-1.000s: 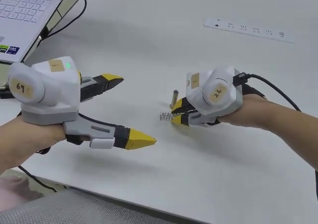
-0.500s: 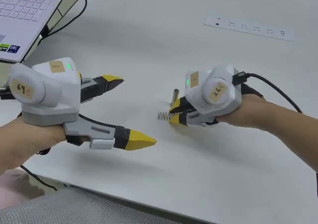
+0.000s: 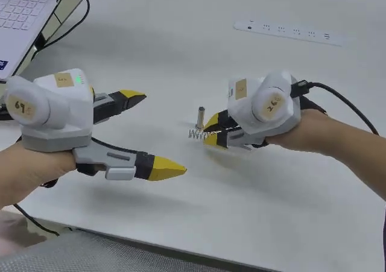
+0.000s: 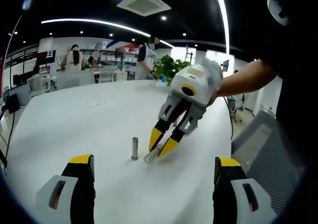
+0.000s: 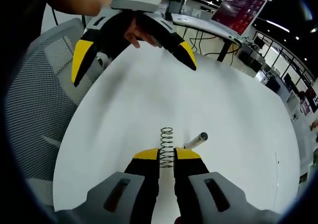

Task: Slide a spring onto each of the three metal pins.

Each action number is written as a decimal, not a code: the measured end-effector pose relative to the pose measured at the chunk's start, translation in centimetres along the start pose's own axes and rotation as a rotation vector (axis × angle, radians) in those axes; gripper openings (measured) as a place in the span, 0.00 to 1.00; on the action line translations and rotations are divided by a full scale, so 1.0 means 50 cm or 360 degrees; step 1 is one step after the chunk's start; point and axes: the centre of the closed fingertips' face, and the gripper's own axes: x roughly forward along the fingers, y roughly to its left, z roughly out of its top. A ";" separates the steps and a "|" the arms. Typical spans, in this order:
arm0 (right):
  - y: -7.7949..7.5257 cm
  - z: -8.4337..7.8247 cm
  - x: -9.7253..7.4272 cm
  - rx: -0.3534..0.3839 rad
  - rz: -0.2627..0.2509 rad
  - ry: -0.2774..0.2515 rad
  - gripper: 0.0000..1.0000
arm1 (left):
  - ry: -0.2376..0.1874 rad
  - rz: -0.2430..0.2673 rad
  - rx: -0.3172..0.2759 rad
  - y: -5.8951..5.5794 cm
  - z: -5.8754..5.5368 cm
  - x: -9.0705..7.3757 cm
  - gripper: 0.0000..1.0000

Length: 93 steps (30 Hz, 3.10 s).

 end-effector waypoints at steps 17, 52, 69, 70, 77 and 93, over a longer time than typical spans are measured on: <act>-0.002 -0.018 -0.088 0.0102 -0.0078 -0.0056 0.08 | 0.0006 -0.0052 0.0037 -0.007 0.012 0.027 0.98; 0.046 -0.024 -0.145 0.0123 -0.0071 -0.0068 0.08 | 0.0075 -0.0377 0.0039 -0.086 0.014 0.086 0.45; 0.053 -0.016 -0.144 0.0095 -0.0062 -0.0074 0.08 | 0.0094 -0.0511 0.0057 -0.120 0.027 0.135 0.20; 0.053 -0.016 -0.145 0.0089 -0.0064 -0.0072 0.08 | 0.0093 -0.0516 0.0052 -0.122 0.027 0.137 0.20; 0.054 -0.017 -0.149 0.0086 -0.0065 -0.0075 0.08 | 0.0070 -0.0531 0.0030 -0.127 0.036 0.146 0.17; 0.053 -0.011 -0.160 0.0071 -0.0081 -0.0102 0.08 | 0.0043 -0.0551 0.0052 -0.134 0.049 0.162 0.13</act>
